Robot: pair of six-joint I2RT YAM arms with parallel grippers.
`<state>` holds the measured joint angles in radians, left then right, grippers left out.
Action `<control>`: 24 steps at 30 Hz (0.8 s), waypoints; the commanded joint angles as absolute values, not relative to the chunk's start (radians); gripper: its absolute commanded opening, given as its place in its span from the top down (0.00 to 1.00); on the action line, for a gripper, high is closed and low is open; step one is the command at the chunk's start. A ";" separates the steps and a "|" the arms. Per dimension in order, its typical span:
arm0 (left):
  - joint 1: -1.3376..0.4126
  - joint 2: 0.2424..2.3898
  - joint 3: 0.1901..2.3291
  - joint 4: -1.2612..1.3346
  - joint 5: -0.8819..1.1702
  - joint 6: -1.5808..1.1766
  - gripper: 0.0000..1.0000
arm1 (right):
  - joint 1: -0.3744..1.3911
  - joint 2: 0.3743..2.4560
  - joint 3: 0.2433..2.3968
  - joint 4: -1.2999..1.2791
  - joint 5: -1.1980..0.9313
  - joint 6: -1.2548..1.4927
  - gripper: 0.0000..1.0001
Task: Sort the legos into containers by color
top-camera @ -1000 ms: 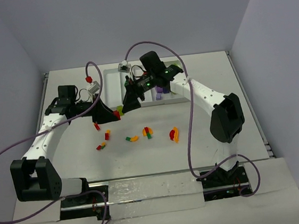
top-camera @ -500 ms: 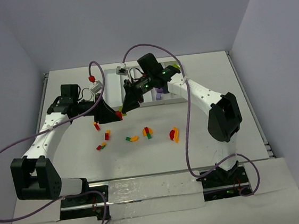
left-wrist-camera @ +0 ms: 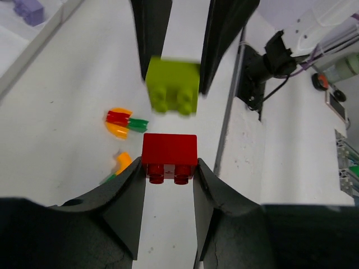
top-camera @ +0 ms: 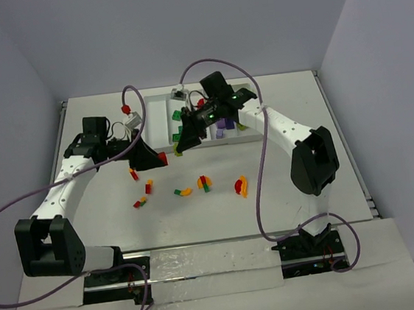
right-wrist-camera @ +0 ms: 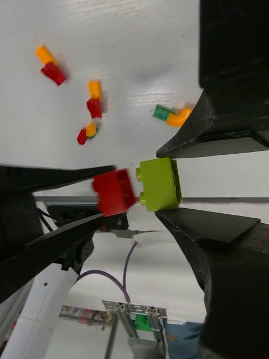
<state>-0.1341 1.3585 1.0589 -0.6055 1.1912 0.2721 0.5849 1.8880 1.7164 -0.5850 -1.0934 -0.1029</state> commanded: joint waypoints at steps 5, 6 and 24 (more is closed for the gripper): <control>-0.083 1.384 1.048 -0.631 1.088 0.366 1.00 | 0.279 1.761 1.579 -0.634 -1.099 -0.137 1.00; -0.084 1.384 1.045 -0.591 1.076 0.326 1.00 | 0.263 1.755 1.572 -0.640 -1.092 -0.143 1.00; -0.453 2.066 1.663 -0.242 0.073 -0.142 1.00 | 0.132 1.654 1.470 -0.624 -0.580 -0.077 1.00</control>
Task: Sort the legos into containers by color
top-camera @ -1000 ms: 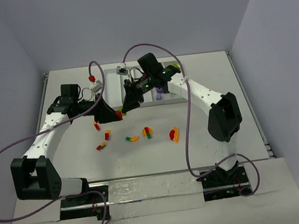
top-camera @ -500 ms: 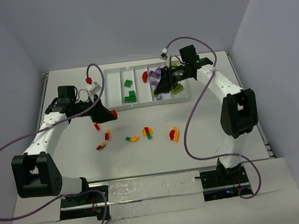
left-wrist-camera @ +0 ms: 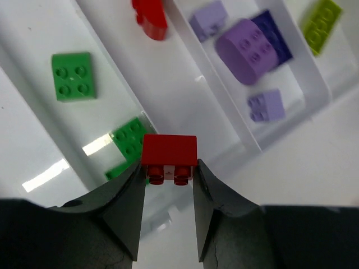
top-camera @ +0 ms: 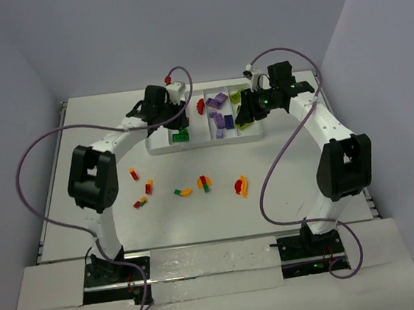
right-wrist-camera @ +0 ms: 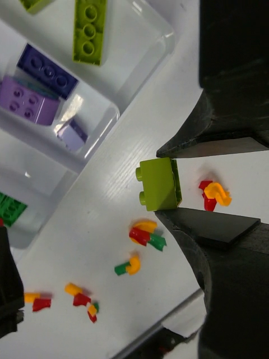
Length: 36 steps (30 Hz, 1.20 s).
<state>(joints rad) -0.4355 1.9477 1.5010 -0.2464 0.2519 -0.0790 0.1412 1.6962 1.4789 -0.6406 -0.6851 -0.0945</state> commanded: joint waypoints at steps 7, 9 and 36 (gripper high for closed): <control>-0.471 2.232 1.847 -0.277 0.046 -0.129 0.87 | 0.127 1.658 1.468 -0.624 -0.557 -0.074 1.00; -0.471 2.266 1.888 -0.288 0.058 -0.121 0.82 | 0.127 1.667 1.474 -0.622 -0.548 -0.068 1.00; -0.453 1.908 1.821 -0.275 0.142 -0.102 0.01 | 0.127 2.035 1.843 -0.643 -0.134 -0.005 1.00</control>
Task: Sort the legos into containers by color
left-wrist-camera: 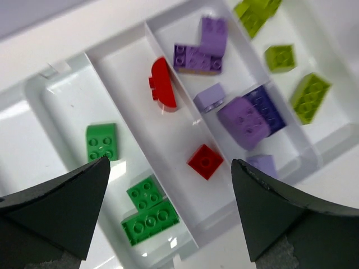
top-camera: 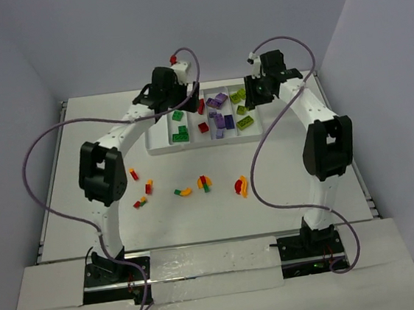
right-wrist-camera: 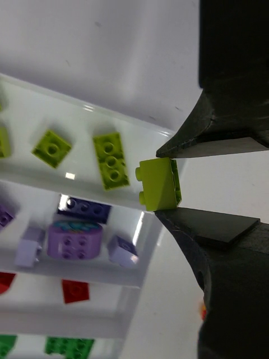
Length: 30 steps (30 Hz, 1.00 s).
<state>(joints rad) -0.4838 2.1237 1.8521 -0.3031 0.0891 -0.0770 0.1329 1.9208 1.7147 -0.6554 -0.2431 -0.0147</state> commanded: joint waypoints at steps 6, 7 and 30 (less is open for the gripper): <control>-0.354 1.694 1.566 -0.309 0.309 -0.060 0.01 | 0.133 2.179 1.965 -0.616 -0.092 0.034 0.96; -0.334 1.658 1.515 -0.297 0.332 -0.053 0.01 | 0.136 2.210 2.000 -0.627 -0.085 0.030 0.94; -0.221 1.455 1.095 -0.505 0.518 0.349 0.07 | 0.176 2.068 1.920 -0.681 -0.208 -0.031 0.25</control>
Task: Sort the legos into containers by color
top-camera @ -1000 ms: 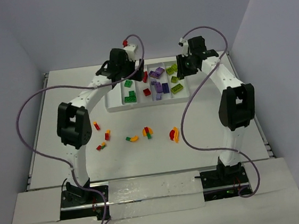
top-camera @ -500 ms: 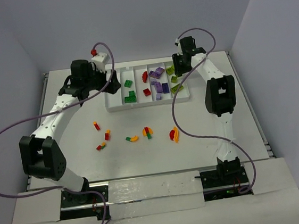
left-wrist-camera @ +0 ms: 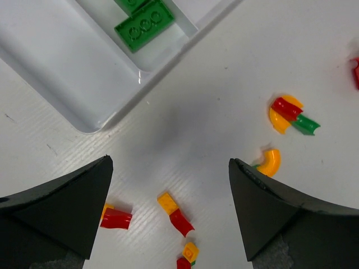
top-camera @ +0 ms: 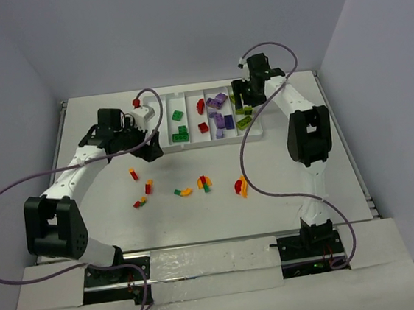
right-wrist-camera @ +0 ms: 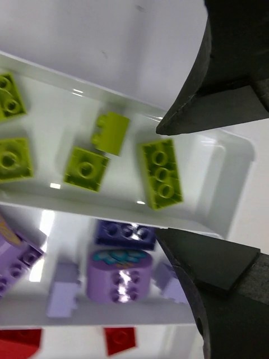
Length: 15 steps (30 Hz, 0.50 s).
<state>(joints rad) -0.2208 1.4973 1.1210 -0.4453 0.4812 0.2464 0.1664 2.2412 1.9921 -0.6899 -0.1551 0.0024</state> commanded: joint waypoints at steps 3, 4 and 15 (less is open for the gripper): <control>-0.221 1.448 1.078 -0.546 0.439 0.423 0.12 | 0.178 2.015 1.860 -0.717 -0.272 -0.069 0.17; -0.220 1.449 1.074 -0.543 0.400 0.426 0.14 | 0.178 2.003 1.842 -0.731 -0.279 -0.078 0.16; -0.189 1.502 1.016 -0.477 0.005 0.146 0.27 | 0.179 1.895 1.714 -0.744 -0.252 -0.095 0.15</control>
